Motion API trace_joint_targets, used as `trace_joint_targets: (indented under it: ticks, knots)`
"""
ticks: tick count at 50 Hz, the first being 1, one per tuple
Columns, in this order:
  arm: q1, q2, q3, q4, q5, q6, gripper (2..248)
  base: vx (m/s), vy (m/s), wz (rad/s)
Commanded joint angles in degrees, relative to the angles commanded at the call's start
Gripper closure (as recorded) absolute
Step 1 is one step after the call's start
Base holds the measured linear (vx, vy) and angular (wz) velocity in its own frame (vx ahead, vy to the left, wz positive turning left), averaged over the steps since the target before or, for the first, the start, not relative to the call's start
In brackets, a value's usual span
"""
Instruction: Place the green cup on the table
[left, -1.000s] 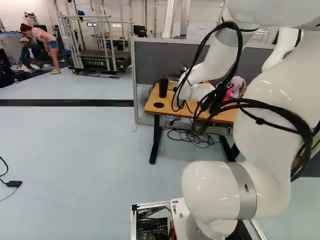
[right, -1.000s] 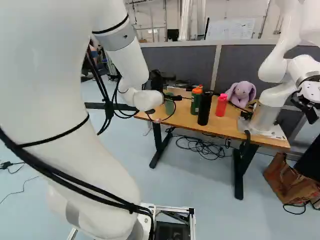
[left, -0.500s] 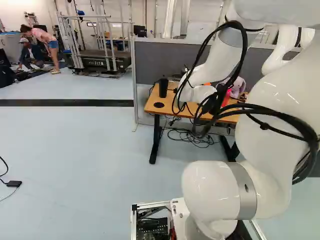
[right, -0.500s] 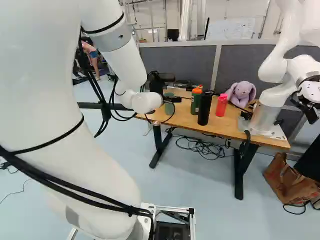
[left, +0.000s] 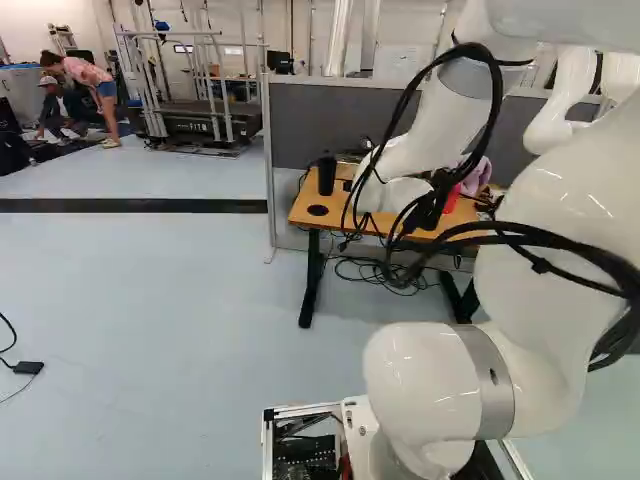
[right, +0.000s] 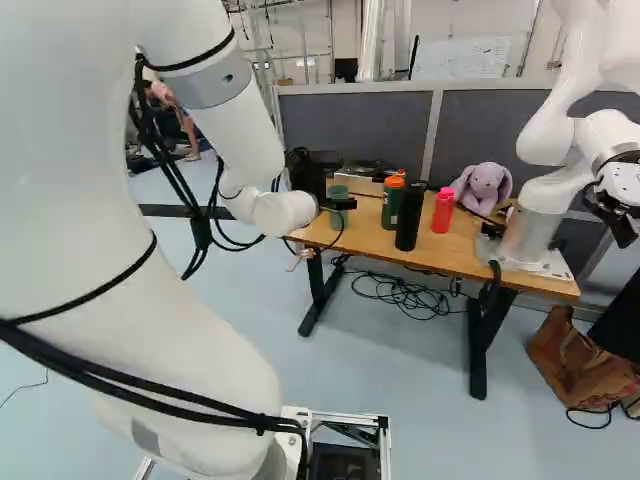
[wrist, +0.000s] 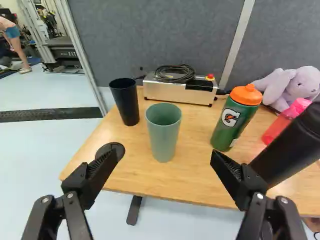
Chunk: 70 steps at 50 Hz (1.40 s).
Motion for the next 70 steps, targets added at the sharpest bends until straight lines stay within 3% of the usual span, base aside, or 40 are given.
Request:
trace_joint_targets:
  ticks: [41,70]
  knots:
    - [5.6,9.6,13.9,0.0,5.6,0.0,3,0.0,0.0,0.0]
    - [7.6,13.2,19.1,0.0,7.6,0.0,3,0.0,0.0,0.0]
